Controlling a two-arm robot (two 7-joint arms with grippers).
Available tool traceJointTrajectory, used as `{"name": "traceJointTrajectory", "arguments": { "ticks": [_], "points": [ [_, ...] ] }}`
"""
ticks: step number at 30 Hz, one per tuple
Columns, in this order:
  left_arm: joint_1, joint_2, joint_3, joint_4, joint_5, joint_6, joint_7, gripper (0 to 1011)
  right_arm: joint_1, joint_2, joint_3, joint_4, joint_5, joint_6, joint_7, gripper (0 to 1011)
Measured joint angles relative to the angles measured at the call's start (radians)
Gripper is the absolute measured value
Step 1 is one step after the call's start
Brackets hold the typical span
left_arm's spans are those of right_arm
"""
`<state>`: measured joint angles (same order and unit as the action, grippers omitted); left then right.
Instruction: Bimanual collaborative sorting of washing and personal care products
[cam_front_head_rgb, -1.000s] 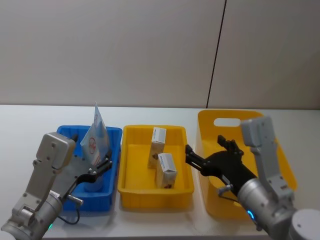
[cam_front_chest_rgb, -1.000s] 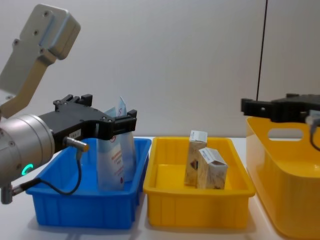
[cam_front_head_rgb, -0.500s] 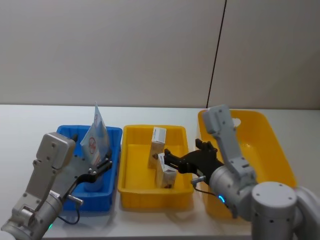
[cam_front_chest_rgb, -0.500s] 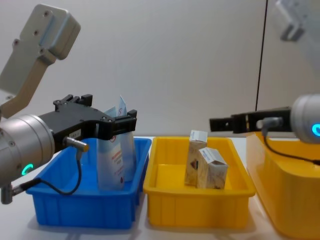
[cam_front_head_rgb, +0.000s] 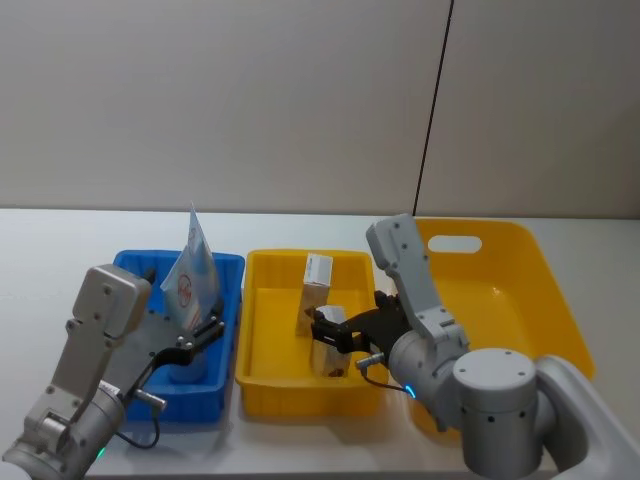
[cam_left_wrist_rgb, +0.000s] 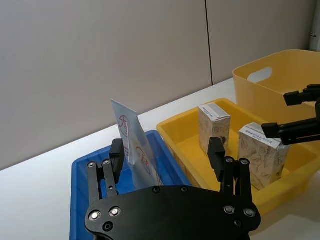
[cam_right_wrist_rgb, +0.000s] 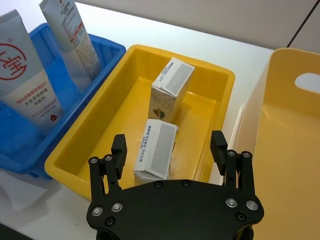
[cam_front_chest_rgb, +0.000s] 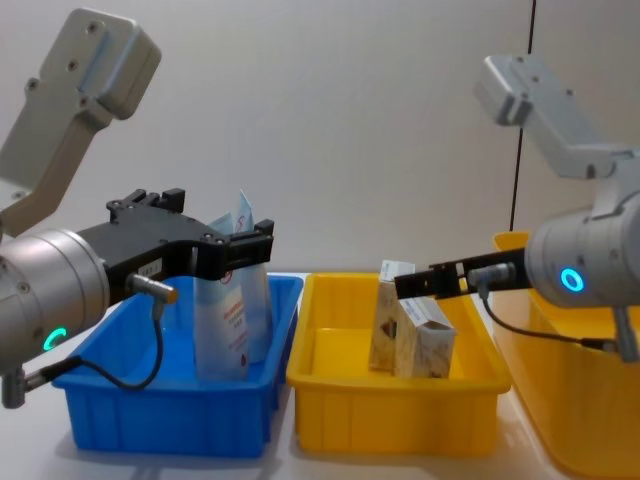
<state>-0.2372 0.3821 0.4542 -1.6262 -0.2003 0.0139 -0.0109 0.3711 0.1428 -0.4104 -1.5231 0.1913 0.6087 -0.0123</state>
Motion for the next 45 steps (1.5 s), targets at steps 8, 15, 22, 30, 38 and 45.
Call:
{"name": "traceJointTrajectory", "arguments": {
  "ticks": [8,15,22,30,38,45],
  "points": [
    [0.000,0.000,0.000,0.000,0.000,0.000,0.000,1001,0.030,-0.028,-0.008,0.062,-0.014,0.031,-0.012,1003],
    [0.000,0.000,0.000,0.000,0.000,0.000,0.000,1001,0.048,-0.045,-0.013,0.105,-0.019,0.047,-0.013,1003],
    [0.000,0.000,0.000,0.000,0.000,0.000,0.000,1001,0.069,-0.065,-0.020,0.154,-0.026,0.057,-0.011,1003],
    [0.000,0.000,0.000,0.000,0.000,0.000,0.000,1002,0.086,-0.081,-0.025,0.189,-0.037,0.060,-0.011,1003],
    [0.000,0.000,0.000,0.000,0.000,0.000,0.000,1001,0.095,-0.091,-0.028,0.209,-0.044,0.062,-0.013,915],
    [0.000,0.000,0.000,0.000,0.000,0.000,0.000,1002,0.099,-0.096,-0.029,0.219,-0.046,0.062,-0.015,726]
  ]
}}
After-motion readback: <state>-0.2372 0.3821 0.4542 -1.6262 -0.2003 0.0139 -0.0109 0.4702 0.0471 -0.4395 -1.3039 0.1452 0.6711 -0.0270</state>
